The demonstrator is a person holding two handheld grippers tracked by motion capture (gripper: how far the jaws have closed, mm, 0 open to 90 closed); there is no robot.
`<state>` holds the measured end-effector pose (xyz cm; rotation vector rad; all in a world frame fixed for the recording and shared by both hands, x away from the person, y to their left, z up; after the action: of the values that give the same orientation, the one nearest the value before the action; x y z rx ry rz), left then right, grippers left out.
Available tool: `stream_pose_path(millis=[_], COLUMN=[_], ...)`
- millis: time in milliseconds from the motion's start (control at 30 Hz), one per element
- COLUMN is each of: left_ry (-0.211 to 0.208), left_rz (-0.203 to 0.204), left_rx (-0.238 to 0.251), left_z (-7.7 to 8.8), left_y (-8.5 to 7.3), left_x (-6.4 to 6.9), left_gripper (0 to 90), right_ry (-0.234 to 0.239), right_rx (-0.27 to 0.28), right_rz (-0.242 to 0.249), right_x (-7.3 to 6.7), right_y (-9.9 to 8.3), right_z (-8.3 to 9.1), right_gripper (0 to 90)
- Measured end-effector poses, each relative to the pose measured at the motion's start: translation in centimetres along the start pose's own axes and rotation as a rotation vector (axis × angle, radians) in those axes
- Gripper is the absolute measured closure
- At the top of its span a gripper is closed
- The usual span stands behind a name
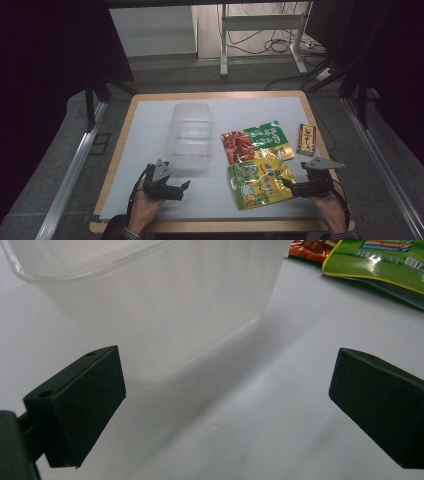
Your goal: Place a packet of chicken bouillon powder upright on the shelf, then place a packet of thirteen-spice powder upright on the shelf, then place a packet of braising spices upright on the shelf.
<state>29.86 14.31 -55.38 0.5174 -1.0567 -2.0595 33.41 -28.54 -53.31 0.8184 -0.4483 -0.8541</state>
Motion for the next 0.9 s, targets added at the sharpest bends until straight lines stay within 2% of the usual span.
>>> stream_pose_path(millis=[233, 400, 900], left_ry=[-0.025, -0.041, -0.067], left_rz=[-0.054, -0.079, -0.058], left_rx=[0.051, 0.053, 0.025], left_z=[0.3, 0.3, 0.2], left_y=[0.5, 0.6, 0.8], left_x=[1.0, 1.5, 2.2], left_gripper=[1.2, 1.2, 5.1], right_ry=[0.007, 0.007, 0.004], right_rx=[-0.023, -0.024, -0.017], right_rz=[0.012, 0.015, 0.014], right_x=[-0.2, -0.2, -0.2], right_y=[-0.2, -0.1, -0.1], right_z=[-0.2, -0.2, -0.1], right_gripper=[2.7, 2.6, 2.6])
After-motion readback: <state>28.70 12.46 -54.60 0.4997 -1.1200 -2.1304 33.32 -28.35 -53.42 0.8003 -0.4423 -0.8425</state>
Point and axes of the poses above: each handheld gripper's, and its own axes: z roughly backward along the jaws, y roughly out of its top, x roughly to its right, the point moved 5 cm from there along -z, roughly forward along the jaws, and after that the axes turned 3 degrees about -y, right-handed, at the moved point
